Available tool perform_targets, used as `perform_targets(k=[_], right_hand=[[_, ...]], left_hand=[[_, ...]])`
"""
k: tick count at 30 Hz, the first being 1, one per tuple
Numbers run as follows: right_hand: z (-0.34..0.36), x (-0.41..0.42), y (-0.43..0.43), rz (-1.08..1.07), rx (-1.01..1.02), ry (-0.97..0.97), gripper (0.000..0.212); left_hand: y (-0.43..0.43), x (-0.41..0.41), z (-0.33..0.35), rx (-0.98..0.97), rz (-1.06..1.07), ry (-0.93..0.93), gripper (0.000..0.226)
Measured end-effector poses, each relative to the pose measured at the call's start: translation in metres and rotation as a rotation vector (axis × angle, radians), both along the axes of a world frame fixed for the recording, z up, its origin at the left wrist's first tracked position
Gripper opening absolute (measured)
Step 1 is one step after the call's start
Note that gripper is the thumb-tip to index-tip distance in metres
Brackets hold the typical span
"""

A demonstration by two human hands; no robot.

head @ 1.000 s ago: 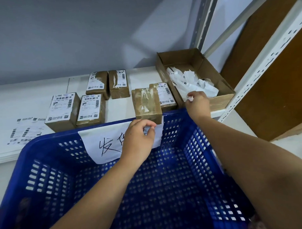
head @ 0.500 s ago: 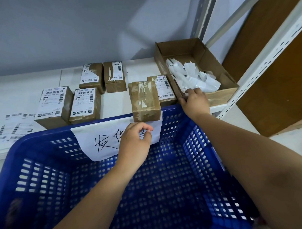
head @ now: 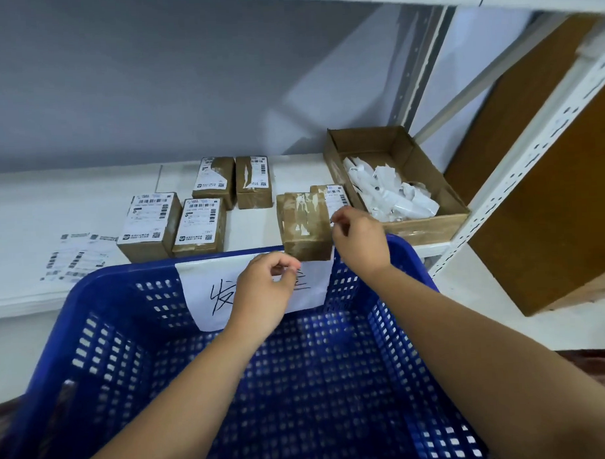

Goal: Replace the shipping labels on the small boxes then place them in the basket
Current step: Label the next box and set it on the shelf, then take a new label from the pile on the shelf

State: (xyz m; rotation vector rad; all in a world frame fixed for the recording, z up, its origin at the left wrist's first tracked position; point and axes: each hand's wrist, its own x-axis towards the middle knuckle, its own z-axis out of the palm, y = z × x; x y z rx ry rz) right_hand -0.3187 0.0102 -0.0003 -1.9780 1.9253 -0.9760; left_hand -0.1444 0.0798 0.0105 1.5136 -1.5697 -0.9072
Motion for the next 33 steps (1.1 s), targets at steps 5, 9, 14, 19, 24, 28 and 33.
perform_targets(k=[5,9,14,19,24,28,33], right_hand=[[0.020,0.052,0.022,0.221,-0.013,0.074,0.017],[0.035,0.095,0.033,0.401,0.088,0.209,0.024],[0.044,0.146,0.030,0.475,0.245,0.170,0.026],[0.044,0.194,0.017,0.505,0.296,0.124,0.024],[0.040,0.235,-0.003,0.531,0.361,0.067,0.020],[0.035,0.263,-0.019,0.544,0.400,0.060,0.020],[0.022,0.284,-0.036,0.563,0.441,0.114,0.021]], left_hand=[[-0.005,0.038,0.014,0.011,0.144,-0.008,0.017],[-0.013,0.082,0.013,-0.043,0.321,-0.031,0.017],[-0.034,0.136,0.000,-0.081,0.448,-0.084,0.028],[-0.057,0.186,-0.001,0.015,0.585,-0.084,0.028],[-0.081,0.255,-0.031,0.180,0.662,-0.270,0.030],[-0.102,0.305,-0.059,0.417,0.658,-0.519,0.024],[-0.127,0.330,-0.078,0.504,0.579,-0.570,0.025]])
